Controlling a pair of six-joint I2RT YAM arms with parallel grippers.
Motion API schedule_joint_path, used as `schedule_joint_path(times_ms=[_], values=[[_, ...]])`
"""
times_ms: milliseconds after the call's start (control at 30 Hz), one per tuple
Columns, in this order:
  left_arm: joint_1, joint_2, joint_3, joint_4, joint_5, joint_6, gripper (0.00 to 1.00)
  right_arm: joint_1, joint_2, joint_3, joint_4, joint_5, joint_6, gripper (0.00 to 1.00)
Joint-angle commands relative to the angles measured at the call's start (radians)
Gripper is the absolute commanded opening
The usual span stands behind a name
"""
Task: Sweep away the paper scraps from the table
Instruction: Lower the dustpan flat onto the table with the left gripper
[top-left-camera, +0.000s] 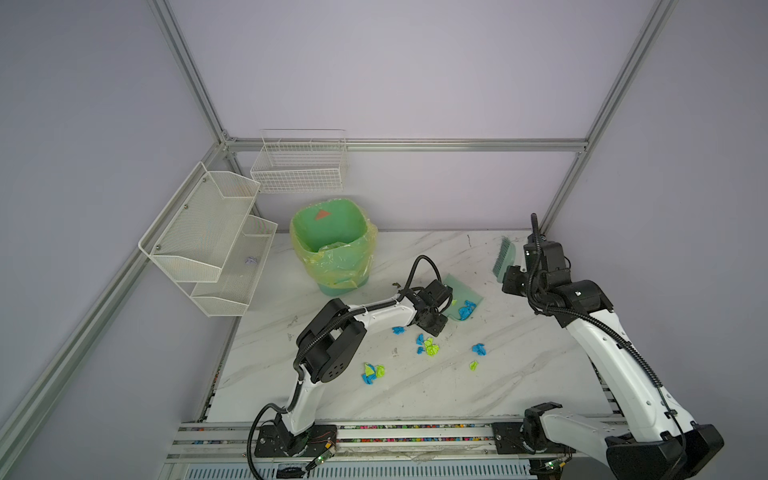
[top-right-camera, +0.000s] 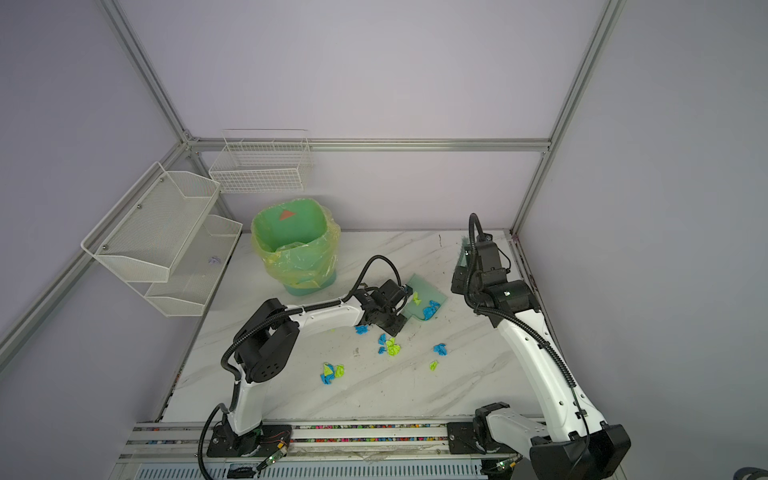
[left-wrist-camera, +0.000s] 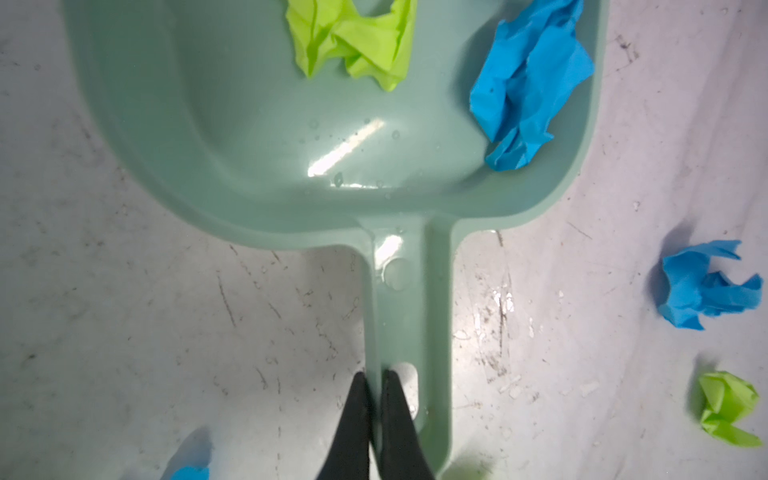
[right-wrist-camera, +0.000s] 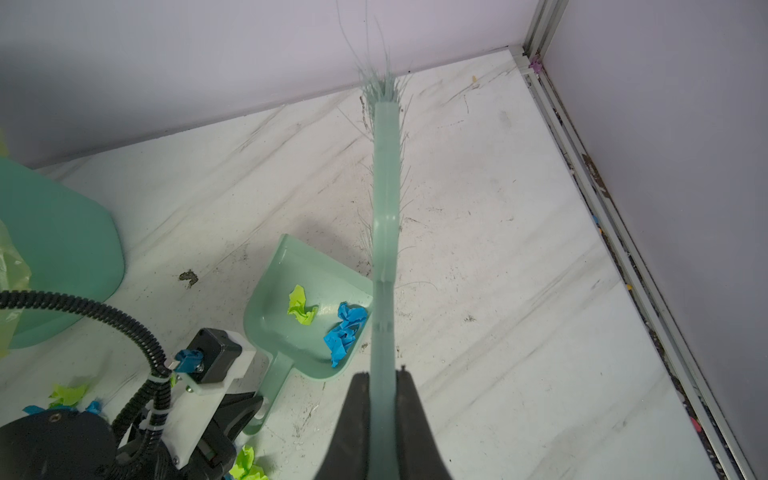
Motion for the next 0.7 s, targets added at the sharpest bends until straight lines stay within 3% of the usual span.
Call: schedule_joint_path(times_ms=[0, 233, 667], values=[[-0.004, -0.006, 0.083, -0.003, -0.013, 0.008, 0.00, -0.004, -0.010, 0.000, 0.007, 0.010, -0.011, 0.00], [-0.004, -0.017, 0.116, -0.042, -0.040, 0.021, 0.00, -0.003, -0.015, -0.002, 0.002, 0.007, -0.011, 0.00], [0.001, -0.106, 0.193, -0.178, -0.243, 0.133, 0.00, -0.004, -0.040, 0.002, 0.018, -0.059, -0.010, 0.00]])
